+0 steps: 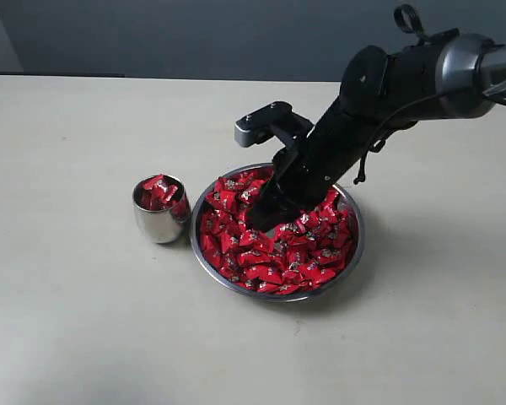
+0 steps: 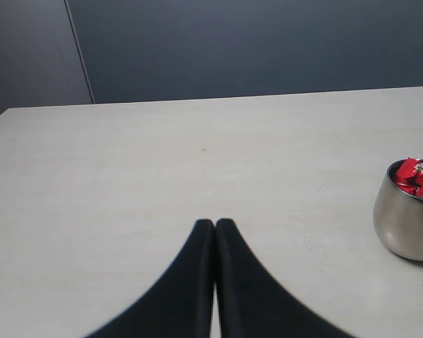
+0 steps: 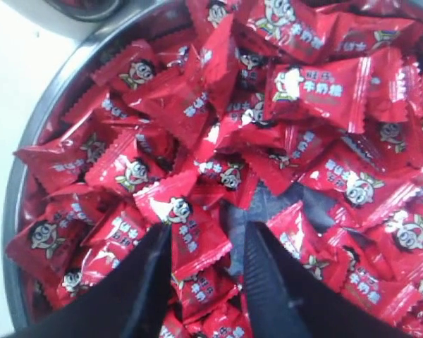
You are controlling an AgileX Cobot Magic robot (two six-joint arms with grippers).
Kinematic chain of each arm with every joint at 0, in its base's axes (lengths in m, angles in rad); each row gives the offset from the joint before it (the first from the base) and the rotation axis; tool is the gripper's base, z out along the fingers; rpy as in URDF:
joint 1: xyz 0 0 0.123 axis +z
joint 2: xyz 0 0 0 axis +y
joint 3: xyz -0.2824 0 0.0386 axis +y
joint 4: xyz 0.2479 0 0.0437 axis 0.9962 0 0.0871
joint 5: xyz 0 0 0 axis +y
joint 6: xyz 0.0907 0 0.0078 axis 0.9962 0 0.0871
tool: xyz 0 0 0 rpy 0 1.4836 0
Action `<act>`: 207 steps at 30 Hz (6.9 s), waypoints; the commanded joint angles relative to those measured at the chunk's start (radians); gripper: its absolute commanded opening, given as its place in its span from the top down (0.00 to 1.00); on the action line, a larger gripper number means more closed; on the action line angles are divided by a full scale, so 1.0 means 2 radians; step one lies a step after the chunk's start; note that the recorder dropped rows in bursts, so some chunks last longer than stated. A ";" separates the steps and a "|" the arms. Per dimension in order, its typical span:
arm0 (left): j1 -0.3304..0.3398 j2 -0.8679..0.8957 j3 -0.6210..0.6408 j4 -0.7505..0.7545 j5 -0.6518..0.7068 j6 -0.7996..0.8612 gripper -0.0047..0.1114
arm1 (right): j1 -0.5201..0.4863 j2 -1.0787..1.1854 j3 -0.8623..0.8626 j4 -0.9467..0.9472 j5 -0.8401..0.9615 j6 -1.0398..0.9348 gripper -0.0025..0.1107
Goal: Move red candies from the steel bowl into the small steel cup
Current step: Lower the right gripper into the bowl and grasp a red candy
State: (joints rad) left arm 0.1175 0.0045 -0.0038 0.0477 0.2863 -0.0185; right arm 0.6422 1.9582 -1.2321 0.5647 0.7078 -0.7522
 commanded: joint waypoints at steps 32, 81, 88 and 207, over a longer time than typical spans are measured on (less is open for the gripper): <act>0.000 -0.002 0.002 -0.001 -0.001 -0.001 0.96 | 0.028 0.055 0.000 0.023 -0.037 0.001 0.61; 0.000 -0.002 0.002 -0.001 -0.001 -0.001 0.96 | 0.028 0.048 0.000 -0.076 -0.074 0.062 0.99; 0.000 -0.002 0.002 -0.001 -0.001 -0.001 0.96 | 0.028 0.047 0.000 -0.073 -0.074 0.062 0.99; 0.000 -0.002 0.002 -0.001 -0.001 -0.001 0.96 | 0.028 0.048 -0.053 -0.100 -0.054 0.114 0.99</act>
State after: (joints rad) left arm 0.1175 0.0045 -0.0038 0.0477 0.2863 -0.0185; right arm 0.6997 2.0859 -1.3187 0.3752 0.6011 -0.5224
